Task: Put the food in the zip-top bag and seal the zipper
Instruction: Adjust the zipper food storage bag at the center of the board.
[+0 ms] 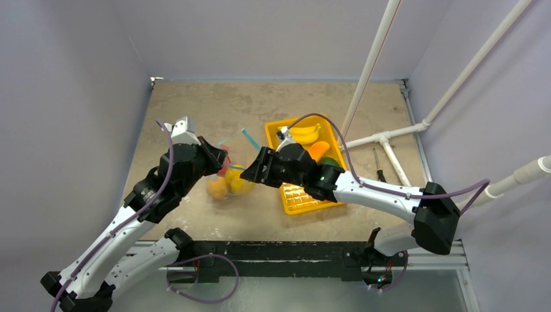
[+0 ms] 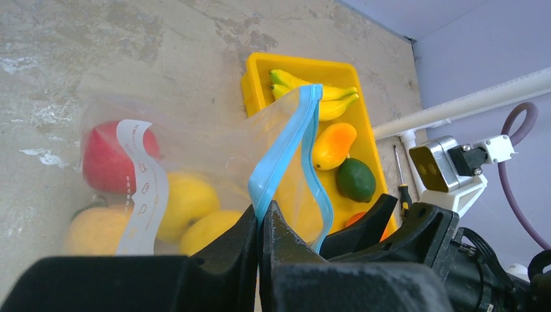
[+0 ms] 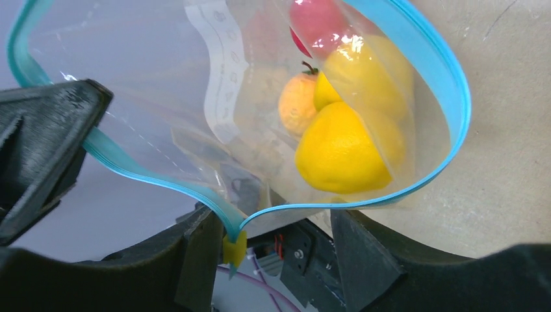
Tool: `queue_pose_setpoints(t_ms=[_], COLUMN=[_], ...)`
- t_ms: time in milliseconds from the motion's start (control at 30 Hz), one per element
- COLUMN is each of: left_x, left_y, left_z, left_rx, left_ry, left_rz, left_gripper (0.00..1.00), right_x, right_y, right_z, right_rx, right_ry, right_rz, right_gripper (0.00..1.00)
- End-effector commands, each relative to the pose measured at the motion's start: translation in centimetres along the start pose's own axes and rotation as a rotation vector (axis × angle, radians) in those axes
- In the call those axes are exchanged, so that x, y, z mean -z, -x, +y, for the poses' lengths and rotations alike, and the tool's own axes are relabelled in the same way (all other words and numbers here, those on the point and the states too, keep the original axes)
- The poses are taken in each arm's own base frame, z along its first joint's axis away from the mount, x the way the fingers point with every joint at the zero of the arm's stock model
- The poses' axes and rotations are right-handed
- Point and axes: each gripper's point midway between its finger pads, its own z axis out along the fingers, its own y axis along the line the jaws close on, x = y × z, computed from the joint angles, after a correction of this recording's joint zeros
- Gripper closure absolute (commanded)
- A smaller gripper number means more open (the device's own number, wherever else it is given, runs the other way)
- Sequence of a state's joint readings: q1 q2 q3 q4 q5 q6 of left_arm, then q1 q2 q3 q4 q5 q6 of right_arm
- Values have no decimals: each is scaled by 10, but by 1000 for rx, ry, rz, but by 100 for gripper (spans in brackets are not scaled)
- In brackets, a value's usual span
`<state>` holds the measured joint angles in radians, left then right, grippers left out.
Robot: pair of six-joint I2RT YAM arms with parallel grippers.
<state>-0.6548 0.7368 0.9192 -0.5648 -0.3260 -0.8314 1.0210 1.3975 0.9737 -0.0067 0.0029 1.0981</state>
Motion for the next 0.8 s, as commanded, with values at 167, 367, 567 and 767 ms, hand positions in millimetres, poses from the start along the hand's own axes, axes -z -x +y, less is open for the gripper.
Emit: queue_pose_setpoints(t_ms=[167,367,567,767], left_x=[3,8,15,22], left_y=[2,5,25,44], left_z=[-2,6,6,8], left_rx=[35,31,-29,-85], left_ry=[-19,11,41,83], left_rz=[-11,-30,-80,-123], left_gripper=[100,100,100,100], right_x=[1,11,26,32], right_y=[27,43,77,93], right_z=[29,32,75,102], right_rx=[18,88,288,440], right_ry=[53,21,36,60], right_rz=[-97,-154,-217,-235], right_gripper=[70,100,100,100])
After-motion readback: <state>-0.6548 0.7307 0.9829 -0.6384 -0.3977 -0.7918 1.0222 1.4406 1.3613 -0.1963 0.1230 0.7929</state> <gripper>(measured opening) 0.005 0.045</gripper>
